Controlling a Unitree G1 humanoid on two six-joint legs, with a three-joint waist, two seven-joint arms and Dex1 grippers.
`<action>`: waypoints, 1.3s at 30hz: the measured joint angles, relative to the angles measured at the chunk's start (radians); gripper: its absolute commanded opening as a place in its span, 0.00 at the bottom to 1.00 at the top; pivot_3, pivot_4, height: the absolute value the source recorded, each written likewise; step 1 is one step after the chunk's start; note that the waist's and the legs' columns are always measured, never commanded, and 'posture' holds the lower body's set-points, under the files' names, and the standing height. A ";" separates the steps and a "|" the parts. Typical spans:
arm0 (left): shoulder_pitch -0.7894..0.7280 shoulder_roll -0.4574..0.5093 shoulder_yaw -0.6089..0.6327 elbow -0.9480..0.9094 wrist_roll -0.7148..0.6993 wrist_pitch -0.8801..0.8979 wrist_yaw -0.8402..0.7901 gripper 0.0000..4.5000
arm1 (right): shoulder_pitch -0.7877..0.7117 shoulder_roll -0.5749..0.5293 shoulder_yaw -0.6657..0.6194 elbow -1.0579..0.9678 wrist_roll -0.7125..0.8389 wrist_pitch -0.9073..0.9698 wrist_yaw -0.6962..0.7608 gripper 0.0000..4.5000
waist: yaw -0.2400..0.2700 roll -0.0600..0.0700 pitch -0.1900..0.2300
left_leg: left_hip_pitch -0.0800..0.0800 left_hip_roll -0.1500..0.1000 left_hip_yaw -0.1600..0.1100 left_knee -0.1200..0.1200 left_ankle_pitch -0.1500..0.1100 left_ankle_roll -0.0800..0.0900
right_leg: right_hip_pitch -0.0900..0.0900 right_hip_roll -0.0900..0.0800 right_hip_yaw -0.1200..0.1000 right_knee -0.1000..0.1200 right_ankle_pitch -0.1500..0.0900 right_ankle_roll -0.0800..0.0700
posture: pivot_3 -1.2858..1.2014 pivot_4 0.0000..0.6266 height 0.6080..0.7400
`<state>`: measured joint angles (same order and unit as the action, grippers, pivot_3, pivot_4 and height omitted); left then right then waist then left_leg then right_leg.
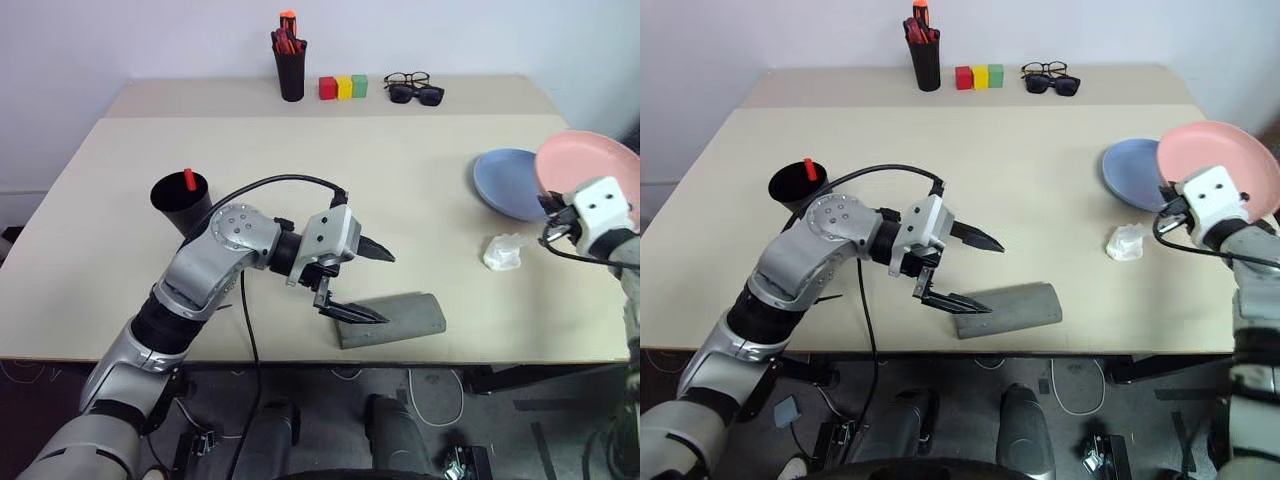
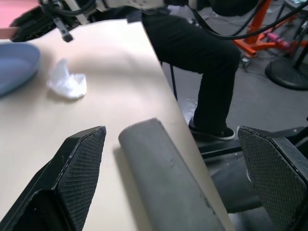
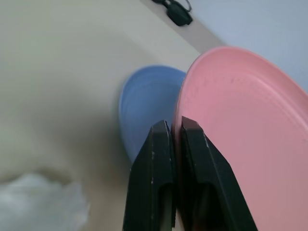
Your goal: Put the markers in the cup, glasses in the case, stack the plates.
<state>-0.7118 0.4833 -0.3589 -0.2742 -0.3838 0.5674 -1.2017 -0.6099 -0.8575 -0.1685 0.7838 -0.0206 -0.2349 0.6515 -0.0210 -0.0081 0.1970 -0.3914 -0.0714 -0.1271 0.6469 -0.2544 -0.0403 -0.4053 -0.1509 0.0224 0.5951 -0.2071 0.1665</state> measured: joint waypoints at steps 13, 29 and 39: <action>0.107 0.081 0.073 -0.159 -0.043 0.120 0.141 1.00 | -0.331 0.047 0.143 0.491 -0.151 -0.124 -0.027 0.53 | -0.003 0.000 0.000 | 0.000 0.000 0.000 -0.002 0.000 -0.001 | -0.001 0.000 0.000 0.001 0.000 0.000 | 0.52 0.24 0.99; 0.099 0.049 0.056 -0.103 -0.043 0.091 0.136 1.00 | 0.017 -0.003 -0.149 -0.129 0.312 0.323 0.296 0.95 | 0.000 0.000 0.000 | 0.000 0.000 -0.003 -0.001 0.001 -0.001 | 0.000 0.000 -0.001 0.002 0.000 0.000 | 0.52 0.24 0.99; 0.067 0.026 0.028 -0.047 -0.041 0.052 0.092 1.00 | 0.365 0.035 -0.309 -0.594 0.606 0.884 0.224 0.95 | 0.000 0.002 0.000 | 0.002 0.001 0.000 0.003 0.001 -0.001 | 0.001 0.001 0.001 0.003 -0.001 -0.002 | 0.52 0.24 0.99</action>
<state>-0.6448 0.5091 -0.3305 -0.3209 -0.4249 0.6194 -1.1099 -0.2450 -0.8222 -0.4777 0.1898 0.5859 0.6494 0.8760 -0.0208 -0.0061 0.1969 -0.3893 -0.0706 -0.1271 0.6496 -0.2537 -0.0411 -0.4044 -0.1498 0.0234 0.5977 -0.2086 0.1648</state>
